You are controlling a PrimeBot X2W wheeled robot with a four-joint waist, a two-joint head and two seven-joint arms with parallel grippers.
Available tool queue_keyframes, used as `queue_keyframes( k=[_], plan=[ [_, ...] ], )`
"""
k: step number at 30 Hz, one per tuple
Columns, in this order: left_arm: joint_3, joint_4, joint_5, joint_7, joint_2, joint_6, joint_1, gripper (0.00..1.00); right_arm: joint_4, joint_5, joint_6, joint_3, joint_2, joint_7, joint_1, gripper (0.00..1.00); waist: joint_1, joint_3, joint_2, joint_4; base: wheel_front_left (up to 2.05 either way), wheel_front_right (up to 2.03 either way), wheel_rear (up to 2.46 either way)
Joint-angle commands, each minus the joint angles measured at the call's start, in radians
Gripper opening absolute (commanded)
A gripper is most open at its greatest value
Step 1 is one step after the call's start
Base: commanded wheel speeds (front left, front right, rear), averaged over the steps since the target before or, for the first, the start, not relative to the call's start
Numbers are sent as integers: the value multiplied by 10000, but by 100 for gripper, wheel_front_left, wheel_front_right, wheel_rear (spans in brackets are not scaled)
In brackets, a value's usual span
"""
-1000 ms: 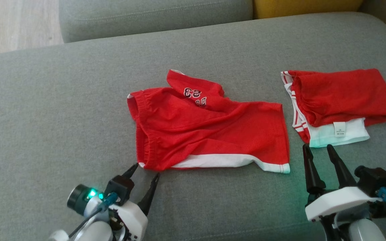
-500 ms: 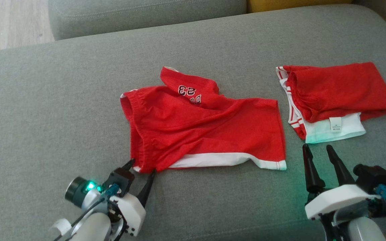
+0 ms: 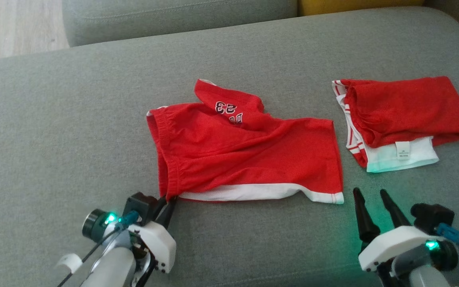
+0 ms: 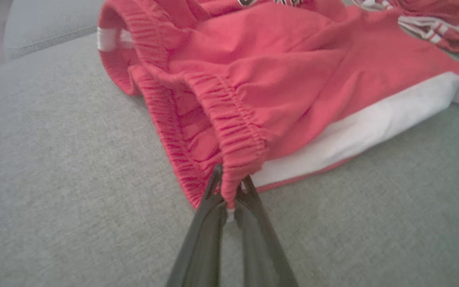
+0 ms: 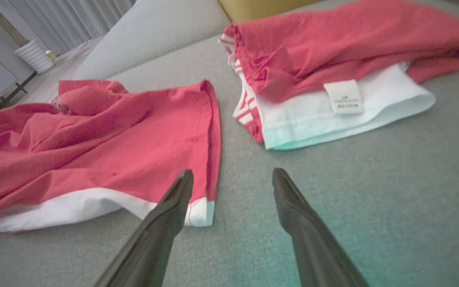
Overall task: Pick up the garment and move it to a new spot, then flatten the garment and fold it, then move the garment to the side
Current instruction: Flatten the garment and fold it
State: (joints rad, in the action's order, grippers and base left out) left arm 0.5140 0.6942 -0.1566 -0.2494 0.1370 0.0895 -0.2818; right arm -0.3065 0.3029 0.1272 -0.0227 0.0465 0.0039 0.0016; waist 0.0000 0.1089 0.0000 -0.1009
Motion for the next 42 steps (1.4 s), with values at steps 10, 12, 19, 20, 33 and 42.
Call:
queue_keyframes(
  k=[10, 12, 19, 20, 33, 42],
  plan=[
    [-487, -951, -385, -124, 42, 99, -230, 0, -1102, 936, 35, -729, 38, 236, -814, 100, 0, 11, 0, 321, 0, 0, 0],
    [-439, -1014, -390, -124, 36, 109, -237, 0, -1455, 1103, 35, -801, 38, 257, -1008, 100, 0, 27, 0, 394, 0, 0, 0],
    [-391, -1206, -484, -124, 25, 122, -271, 0, -2509, 1625, 35, -1185, 38, 315, -1560, 100, 0, 89, 0, 620, 0, 0, 0],
    [-379, -1224, -492, -124, 25, 120, -273, 0, -2626, 1632, 35, -1219, 38, 310, -1614, 100, 0, 96, 0, 646, 0, 0, 0],
    [-385, -1244, -756, -97, 89, 52, -223, 0, -2281, 781, 35, -1256, 69, 469, -1824, 0, 0, -292, 0, 684, 0, 0, 0],
    [-571, -2113, -1366, 337, 213, 165, -241, 0, 141, 642, 35, -1649, 1209, 1874, -2336, 0, 0, -1070, 0, 630, 0, 0, 0]
  ],
)
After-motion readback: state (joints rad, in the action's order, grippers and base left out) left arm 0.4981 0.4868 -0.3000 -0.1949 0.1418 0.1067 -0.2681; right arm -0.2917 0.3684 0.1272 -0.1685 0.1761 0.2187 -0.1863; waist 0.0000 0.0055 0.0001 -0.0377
